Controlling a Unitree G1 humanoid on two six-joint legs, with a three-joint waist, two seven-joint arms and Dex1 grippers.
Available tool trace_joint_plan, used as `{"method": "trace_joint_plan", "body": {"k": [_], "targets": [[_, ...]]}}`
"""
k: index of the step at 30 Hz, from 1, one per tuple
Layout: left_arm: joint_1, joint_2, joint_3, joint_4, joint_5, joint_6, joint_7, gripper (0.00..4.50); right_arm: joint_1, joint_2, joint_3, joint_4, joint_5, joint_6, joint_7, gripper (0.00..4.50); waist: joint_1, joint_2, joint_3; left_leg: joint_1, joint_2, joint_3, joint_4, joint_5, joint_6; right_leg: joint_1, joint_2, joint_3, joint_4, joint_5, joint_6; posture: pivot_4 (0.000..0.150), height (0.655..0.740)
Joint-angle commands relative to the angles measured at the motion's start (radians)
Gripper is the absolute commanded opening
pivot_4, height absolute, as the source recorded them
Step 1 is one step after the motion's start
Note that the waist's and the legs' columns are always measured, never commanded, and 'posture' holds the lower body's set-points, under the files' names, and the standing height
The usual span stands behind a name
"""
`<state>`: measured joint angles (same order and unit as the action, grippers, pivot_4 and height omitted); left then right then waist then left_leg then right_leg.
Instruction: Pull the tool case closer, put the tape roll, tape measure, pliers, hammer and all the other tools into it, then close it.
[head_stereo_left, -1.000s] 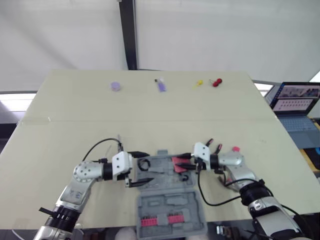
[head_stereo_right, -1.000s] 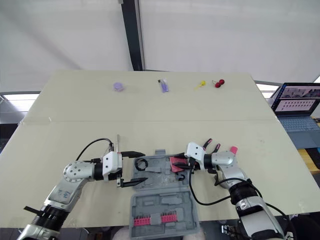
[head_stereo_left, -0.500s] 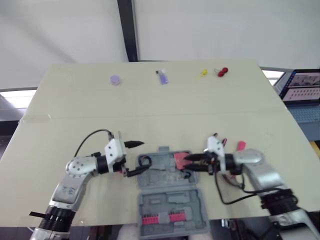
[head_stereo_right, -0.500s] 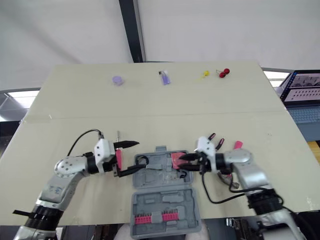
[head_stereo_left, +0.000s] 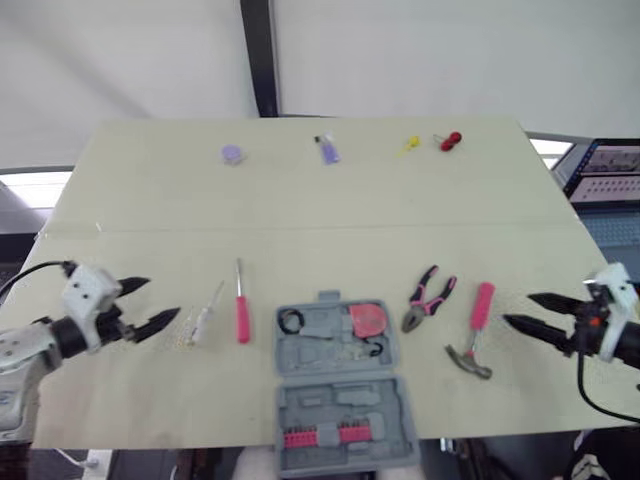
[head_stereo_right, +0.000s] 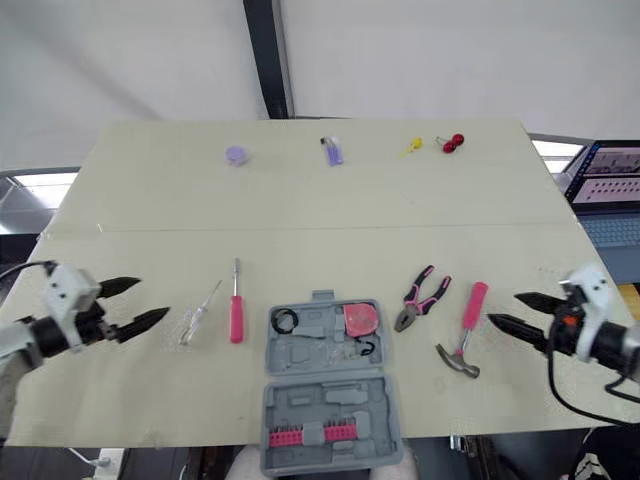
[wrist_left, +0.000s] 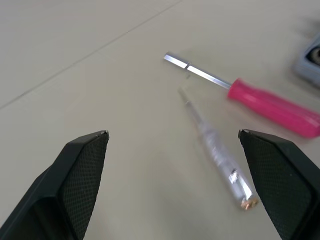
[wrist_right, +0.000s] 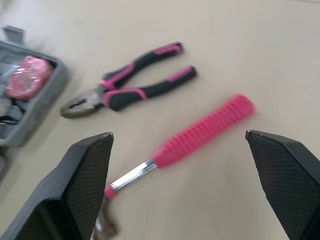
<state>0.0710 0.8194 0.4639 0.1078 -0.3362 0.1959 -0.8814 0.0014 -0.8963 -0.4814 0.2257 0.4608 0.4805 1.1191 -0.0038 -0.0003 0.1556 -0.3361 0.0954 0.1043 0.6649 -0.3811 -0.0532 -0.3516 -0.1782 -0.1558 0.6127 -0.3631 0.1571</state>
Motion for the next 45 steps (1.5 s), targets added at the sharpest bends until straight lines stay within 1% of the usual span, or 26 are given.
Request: {"method": "trace_joint_plan", "body": {"k": [1, 3, 6, 11, 21, 25, 28, 32, 34, 36, 41, 45], "targets": [[0.03, 0.012, 0.102, 0.09, -0.011, -0.056, 0.019, 4.5, 0.022, -0.009, -0.083, 0.131, -0.01, -0.089, -0.027, 4.48, 0.001, 0.0, 0.0, 0.0, 0.0, 0.002, -0.001, 0.0, 0.0, -0.001, 0.0, 0.001, 0.0, 0.0, 0.0, 0.15, 0.74], [0.035, 0.002, 0.138, 0.13, -0.019, -0.066, 0.04, 4.5, 0.024, -0.011, -0.1, 0.194, -0.016, -0.129, -0.036, 4.48, 0.0, -0.001, 0.001, 0.0, 0.0, 0.003, 0.0, 0.0, 0.0, -0.002, 0.0, 0.002, 0.001, 0.0, 0.0, 0.15, 0.74], [0.073, -0.025, 0.185, 0.139, -0.027, -0.067, 0.077, 4.5, 0.025, -0.015, -0.116, 0.286, -0.027, -0.186, -0.05, 4.48, -0.003, -0.001, 0.001, 0.0, 0.0, 0.005, 0.0, 0.0, 0.0, -0.004, 0.0, 0.004, 0.004, 0.0, 0.0, 0.15, 0.74], [0.115, -0.054, 0.194, 0.134, -0.017, -0.091, 0.109, 4.5, 0.004, -0.014, -0.098, 0.36, -0.043, -0.25, -0.048, 4.48, -0.012, -0.001, 0.001, 0.001, 0.0, 0.008, 0.0, 0.0, 0.0, -0.007, 0.0, 0.007, 0.005, 0.0, 0.0, 0.15, 0.74], [0.135, -0.092, 0.182, 0.093, -0.041, -0.061, 0.132, 4.5, -0.011, -0.006, -0.09, 0.357, -0.037, -0.252, -0.051, 4.48, -0.024, -0.001, 0.001, 0.001, 0.0, 0.009, -0.001, 0.0, 0.0, -0.008, 0.0, 0.008, 0.005, 0.0, 0.0, 0.15, 0.74], [0.127, -0.098, 0.167, 0.076, -0.041, -0.055, 0.129, 4.5, -0.007, -0.004, -0.092, 0.324, -0.029, -0.232, -0.055, 4.48, -0.023, -0.001, 0.001, 0.001, 0.0, 0.01, -0.001, 0.0, 0.0, -0.008, 0.0, 0.008, 0.005, 0.0, 0.0, 0.15, 0.74], [0.107, -0.104, 0.162, 0.053, -0.072, -0.037, 0.11, 4.5, -0.002, 0.0, -0.1, 0.294, -0.019, -0.214, -0.06, 4.48, -0.024, -0.001, 0.001, 0.001, 0.0, 0.01, -0.001, 0.0, 0.0, -0.008, 0.0, 0.008, 0.005, 0.0, 0.0, 0.15, 0.74], [0.073, -0.11, 0.111, 0.002, -0.1, -0.016, 0.071, 4.5, 0.004, 0.05, -0.131, 0.152, 0.047, -0.117, -0.132, 4.48, -0.023, -0.002, 0.0, 0.001, 0.001, 0.009, -0.001, 0.0, 0.0, -0.008, 0.0, 0.008, 0.006, 0.0, 0.0, 0.15, 0.74], [0.042, -0.111, 0.071, -0.029, -0.113, -0.003, 0.05, 4.5, 0.013, 0.091, -0.143, 0.009, 0.104, -0.027, -0.196, 4.48, -0.021, -0.001, 0.0, 0.001, 0.0, 0.009, 0.0, 0.0, 0.0, -0.008, 0.0, 0.008, 0.006, 0.0, 0.0, 0.15, 0.74], [0.011, -0.113, 0.005, -0.07, -0.122, 0.014, 0.014, 4.5, 0.008, 0.15, -0.155, -0.151, 0.174, 0.079, -0.306, 4.48, -0.021, -0.001, 0.0, 0.001, 0.0, 0.009, 0.0, 0.0, 0.0, -0.008, 0.0, 0.008, 0.007, 0.0, 0.0, 0.15, 0.74], [-0.118, -0.13, -0.206, -0.143, -0.085, -0.001, -0.068, 4.5, 0.028, 0.314, -0.083, -0.546, 0.25, 0.287, -0.608, 4.48, -0.012, -0.001, 0.0, 0.001, 0.0, 0.008, 0.0, 0.0, 0.0, -0.009, 0.0, 0.009, 0.009, 0.0, 0.0, 0.15, 0.74], [-0.252, -0.178, -0.374, -0.186, -0.064, -0.017, -0.127, 4.5, 0.025, 0.453, 0.051, -0.758, 0.208, 0.399, -0.854, 4.48, 0.003, -0.001, -0.001, 0.0, 0.0, 0.009, 0.001, 0.0, 0.0, -0.01, 0.0, 0.009, 0.01, 0.0, 0.0, 0.15, 0.74]]}}
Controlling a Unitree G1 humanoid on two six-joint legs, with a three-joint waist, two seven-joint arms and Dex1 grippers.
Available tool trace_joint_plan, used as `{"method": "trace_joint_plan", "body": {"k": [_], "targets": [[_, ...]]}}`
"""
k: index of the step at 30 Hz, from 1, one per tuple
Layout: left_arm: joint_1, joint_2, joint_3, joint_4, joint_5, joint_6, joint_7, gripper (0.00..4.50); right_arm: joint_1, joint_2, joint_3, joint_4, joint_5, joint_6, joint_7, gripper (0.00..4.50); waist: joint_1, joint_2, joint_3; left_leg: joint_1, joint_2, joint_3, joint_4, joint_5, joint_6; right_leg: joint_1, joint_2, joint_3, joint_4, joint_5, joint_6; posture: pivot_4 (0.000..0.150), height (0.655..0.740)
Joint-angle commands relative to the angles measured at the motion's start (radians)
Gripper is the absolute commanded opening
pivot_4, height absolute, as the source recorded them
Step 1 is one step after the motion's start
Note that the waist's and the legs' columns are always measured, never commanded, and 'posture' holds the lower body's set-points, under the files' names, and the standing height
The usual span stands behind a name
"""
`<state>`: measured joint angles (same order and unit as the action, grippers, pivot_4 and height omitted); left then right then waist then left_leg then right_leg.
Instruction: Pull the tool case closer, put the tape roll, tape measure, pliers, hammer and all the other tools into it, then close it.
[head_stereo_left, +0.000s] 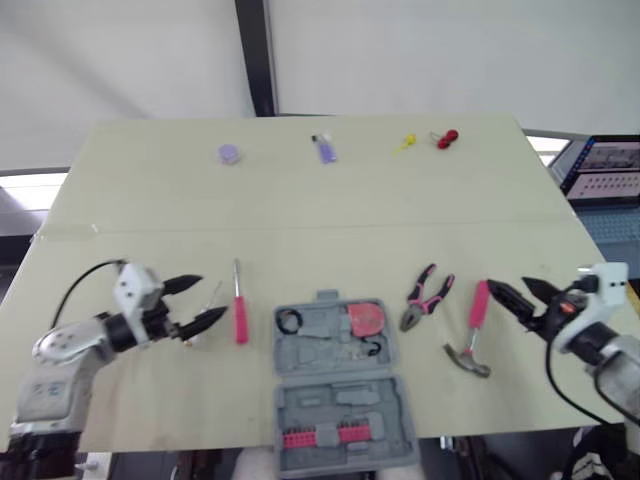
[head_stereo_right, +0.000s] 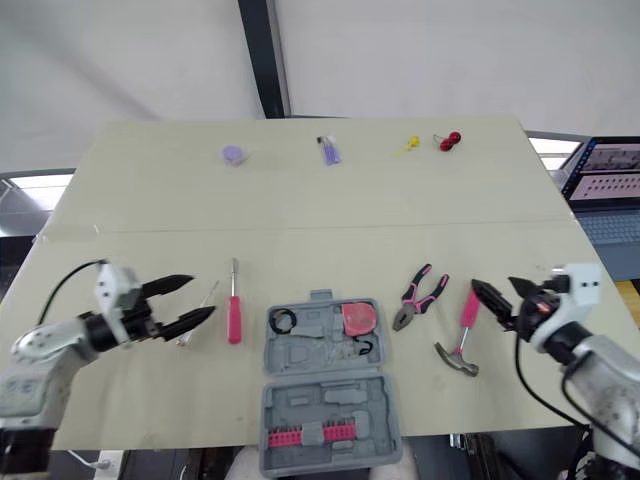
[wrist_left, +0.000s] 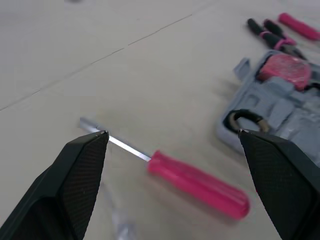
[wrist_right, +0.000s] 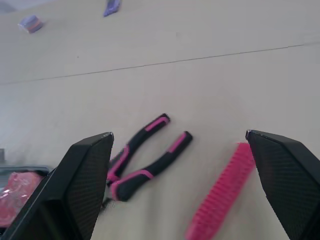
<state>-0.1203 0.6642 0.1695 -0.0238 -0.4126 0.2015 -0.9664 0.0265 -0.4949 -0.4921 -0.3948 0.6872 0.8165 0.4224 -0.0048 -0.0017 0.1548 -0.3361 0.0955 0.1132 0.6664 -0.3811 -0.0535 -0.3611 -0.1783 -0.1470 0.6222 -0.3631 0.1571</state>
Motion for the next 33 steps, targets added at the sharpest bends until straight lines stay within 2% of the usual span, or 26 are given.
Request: {"method": "trace_joint_plan", "body": {"k": [1, 7, 12, 18, 33], "targets": [[-0.099, -0.045, -0.134, -0.052, 0.03, -0.047, -0.069, 4.5, -0.006, 0.099, 0.102, -0.18, -0.038, 0.099, -0.234, 4.48, 0.005, 0.0, 0.0, 0.0, 0.0, 0.0, 0.0, 0.0, 0.0, 0.0, 0.0, 0.0, 0.0, 0.0, 0.0, 0.15, 0.74], [-0.23, -0.159, -0.333, 0.028, 0.117, -0.191, -0.167, 4.5, -0.052, 0.295, 0.223, -0.237, -0.143, 0.22, -0.523, 4.48, 0.002, 0.001, 0.0, 0.0, 0.0, 0.0, 0.0, 0.0, 0.0, -0.001, 0.0, 0.0, 0.001, 0.0, 0.0, 0.15, 0.74], [-0.294, -0.246, -0.416, 0.068, 0.154, -0.262, -0.186, 4.5, -0.07, 0.37, 0.268, -0.243, -0.22, 0.276, -0.63, 4.48, 0.001, 0.001, -0.001, -0.001, 0.0, 0.0, 0.0, 0.0, 0.0, -0.002, 0.0, 0.0, 0.001, 0.0, 0.0, 0.15, 0.74], [-0.341, -0.308, -0.424, 0.12, 0.167, -0.29, -0.16, 4.5, -0.08, 0.431, 0.299, -0.205, -0.302, 0.266, -0.679, 4.48, 0.001, 0.001, -0.001, -0.001, 0.0, 0.0, 0.001, 0.0, 0.0, -0.001, 0.0, 0.0, 0.001, 0.0, 0.0, 0.15, 0.74], [-0.324, -0.33, -0.421, 0.108, 0.181, -0.288, -0.121, 4.5, -0.124, 0.484, 0.364, -0.097, -0.416, 0.245, -0.655, 4.48, -0.002, 0.001, -0.001, -0.001, 0.0, -0.001, 0.0, 0.0, 0.0, -0.001, 0.0, 0.0, 0.001, 0.0, 0.0, 0.15, 0.74]]}}
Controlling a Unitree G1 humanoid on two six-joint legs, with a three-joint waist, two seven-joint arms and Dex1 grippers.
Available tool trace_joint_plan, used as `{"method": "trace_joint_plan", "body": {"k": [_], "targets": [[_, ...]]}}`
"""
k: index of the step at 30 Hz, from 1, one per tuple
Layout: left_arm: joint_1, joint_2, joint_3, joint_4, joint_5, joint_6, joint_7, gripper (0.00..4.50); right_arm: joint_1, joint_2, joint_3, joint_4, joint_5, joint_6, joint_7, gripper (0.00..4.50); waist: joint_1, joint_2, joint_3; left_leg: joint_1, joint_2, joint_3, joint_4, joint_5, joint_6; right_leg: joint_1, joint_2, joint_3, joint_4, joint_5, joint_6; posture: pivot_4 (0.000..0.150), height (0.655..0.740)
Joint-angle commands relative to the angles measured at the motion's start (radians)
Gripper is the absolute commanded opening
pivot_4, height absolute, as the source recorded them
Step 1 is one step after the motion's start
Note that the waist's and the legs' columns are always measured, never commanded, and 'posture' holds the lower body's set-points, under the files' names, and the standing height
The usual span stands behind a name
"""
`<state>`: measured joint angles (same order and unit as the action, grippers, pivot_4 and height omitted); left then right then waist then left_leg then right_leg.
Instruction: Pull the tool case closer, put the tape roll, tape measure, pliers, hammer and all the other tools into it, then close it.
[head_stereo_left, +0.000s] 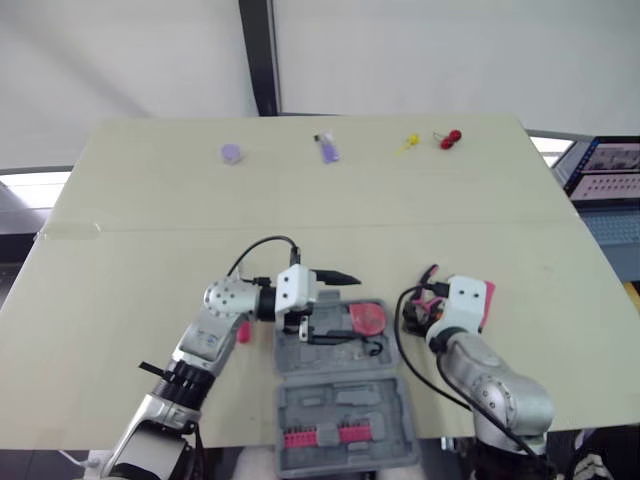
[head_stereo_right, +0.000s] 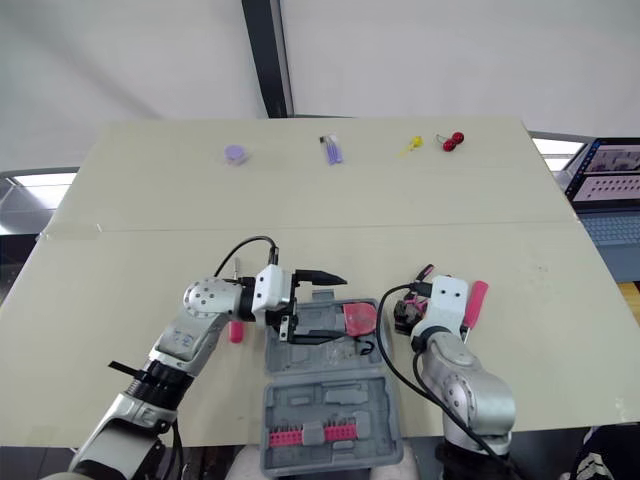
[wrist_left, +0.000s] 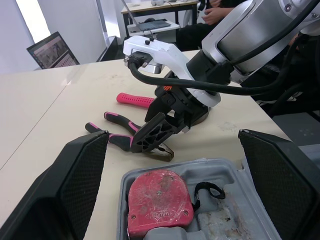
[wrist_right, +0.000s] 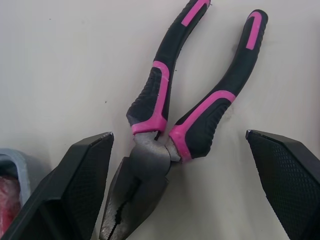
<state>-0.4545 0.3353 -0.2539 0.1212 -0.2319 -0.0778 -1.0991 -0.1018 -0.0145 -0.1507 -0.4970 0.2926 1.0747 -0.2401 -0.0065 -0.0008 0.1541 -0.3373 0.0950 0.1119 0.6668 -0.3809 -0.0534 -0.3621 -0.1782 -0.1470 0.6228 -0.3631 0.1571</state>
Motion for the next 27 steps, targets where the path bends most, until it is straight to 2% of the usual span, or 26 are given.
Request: {"method": "trace_joint_plan", "body": {"k": [1, 11, 27], "targets": [[0.012, -0.001, 0.003, -0.04, 0.001, -0.008, 0.015, 4.5, 0.008, 0.008, 0.031, 0.015, -0.031, -0.012, 0.005, 4.48, -0.002, 0.0, 0.0, 0.0, 0.0, 0.0, 0.0, 0.0, 0.0, 0.0, 0.0, 0.0, 0.0, 0.0, 0.0, 0.15, 0.74], [0.016, -0.003, 0.0, -0.05, -0.002, 0.0, 0.03, 4.5, -0.001, 0.031, 0.03, 0.078, -0.099, -0.056, 0.003, 4.48, -0.002, -0.001, -0.001, 0.0, 0.0, 0.0, 0.0, 0.0, 0.0, 0.001, 0.0, 0.0, 0.0, 0.0, 0.0, 0.15, 0.74], [0.011, -0.009, 0.0, -0.051, -0.001, 0.007, 0.038, 4.5, -0.015, 0.036, 0.009, 0.098, -0.127, -0.07, 0.01, 4.48, 0.0, -0.002, -0.001, 0.0, 0.0, -0.001, 0.001, 0.0, 0.0, 0.001, 0.0, 0.0, 0.0, 0.0, 0.0, 0.15, 0.74]]}}
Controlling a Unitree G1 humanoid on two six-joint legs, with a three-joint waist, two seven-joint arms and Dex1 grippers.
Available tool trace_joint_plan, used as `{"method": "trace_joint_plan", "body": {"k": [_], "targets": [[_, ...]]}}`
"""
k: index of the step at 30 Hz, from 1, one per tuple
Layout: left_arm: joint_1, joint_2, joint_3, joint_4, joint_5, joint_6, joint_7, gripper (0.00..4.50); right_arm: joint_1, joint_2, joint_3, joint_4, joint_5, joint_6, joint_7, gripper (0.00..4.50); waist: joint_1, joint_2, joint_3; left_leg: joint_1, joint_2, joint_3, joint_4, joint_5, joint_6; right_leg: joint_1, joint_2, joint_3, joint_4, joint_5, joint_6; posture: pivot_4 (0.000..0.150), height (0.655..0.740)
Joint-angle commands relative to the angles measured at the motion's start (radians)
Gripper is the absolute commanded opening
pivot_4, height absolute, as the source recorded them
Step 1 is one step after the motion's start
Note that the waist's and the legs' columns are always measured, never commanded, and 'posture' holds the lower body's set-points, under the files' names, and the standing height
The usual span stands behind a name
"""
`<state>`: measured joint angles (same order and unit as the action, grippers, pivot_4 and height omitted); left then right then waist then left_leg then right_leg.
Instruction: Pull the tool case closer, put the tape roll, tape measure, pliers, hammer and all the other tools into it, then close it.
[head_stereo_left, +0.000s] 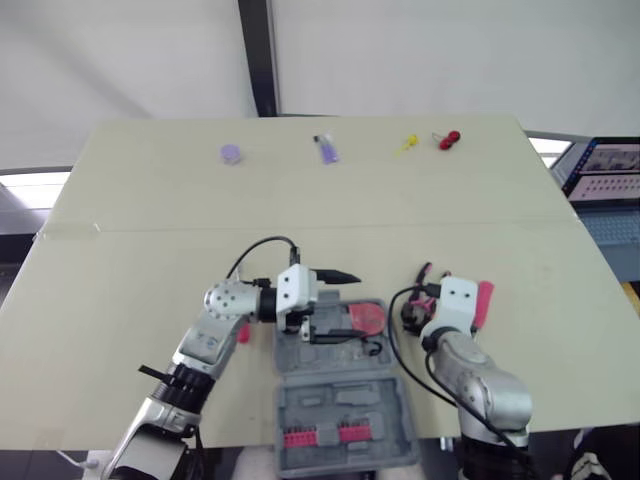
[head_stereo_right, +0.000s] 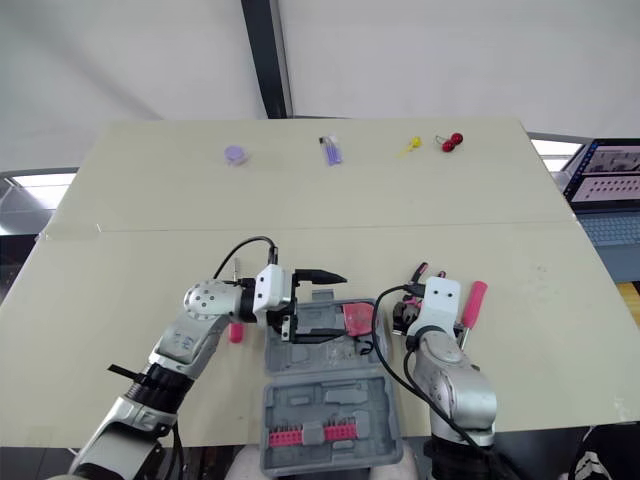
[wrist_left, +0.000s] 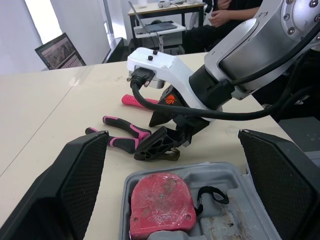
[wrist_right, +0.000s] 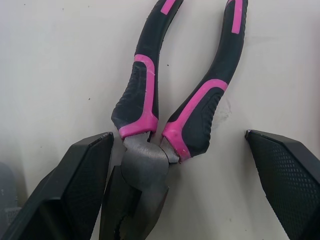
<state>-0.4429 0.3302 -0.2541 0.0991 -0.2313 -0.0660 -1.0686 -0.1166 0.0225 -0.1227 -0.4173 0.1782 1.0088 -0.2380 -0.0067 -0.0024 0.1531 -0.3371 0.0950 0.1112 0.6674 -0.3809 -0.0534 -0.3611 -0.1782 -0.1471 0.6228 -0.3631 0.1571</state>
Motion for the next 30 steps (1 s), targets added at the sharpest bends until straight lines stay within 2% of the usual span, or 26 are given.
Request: {"method": "trace_joint_plan", "body": {"k": [1, 12, 15, 30], "targets": [[-0.001, -0.004, 0.001, -0.03, -0.001, -0.004, 0.009, 4.5, -0.001, -0.001, -0.02, 0.018, -0.013, -0.002, 0.007, 4.48, 0.0, 0.0, 0.0, 0.0, 0.0, 0.0, 0.0, 0.0, 0.0, 0.0, 0.0, 0.0, 0.0, 0.0, 0.0, 0.15, 0.74], [0.001, -0.008, -0.008, -0.035, -0.002, 0.001, 0.01, 4.5, 0.007, -0.001, -0.011, -0.012, -0.02, 0.049, 0.004, 4.48, 0.0, 0.0, 0.0, 0.0, 0.0, 0.0, 0.0, 0.0, 0.0, 0.0, 0.0, 0.0, 0.0, 0.0, 0.0, 0.15, 0.74], [0.001, -0.01, -0.011, -0.036, -0.001, 0.002, 0.008, 4.5, 0.012, -0.003, -0.012, -0.012, -0.018, 0.052, 0.01, 3.75, 0.001, 0.0, 0.0, 0.0, 0.0, 0.0, 0.0, 0.0, 0.0, 0.0, 0.0, 0.0, 0.0, 0.0, 0.0, 0.15, 0.74], [0.005, -0.005, -0.02, -0.043, -0.001, 0.007, 0.006, 4.5, 0.043, 0.001, 0.011, -0.083, -0.011, 0.114, 0.039, 3.75, 0.002, 0.0, 0.0, 0.0, 0.0, 0.0, -0.001, 0.0, 0.0, 0.0, 0.0, 0.0, 0.0, 0.0, 0.0, 0.15, 0.74]]}}
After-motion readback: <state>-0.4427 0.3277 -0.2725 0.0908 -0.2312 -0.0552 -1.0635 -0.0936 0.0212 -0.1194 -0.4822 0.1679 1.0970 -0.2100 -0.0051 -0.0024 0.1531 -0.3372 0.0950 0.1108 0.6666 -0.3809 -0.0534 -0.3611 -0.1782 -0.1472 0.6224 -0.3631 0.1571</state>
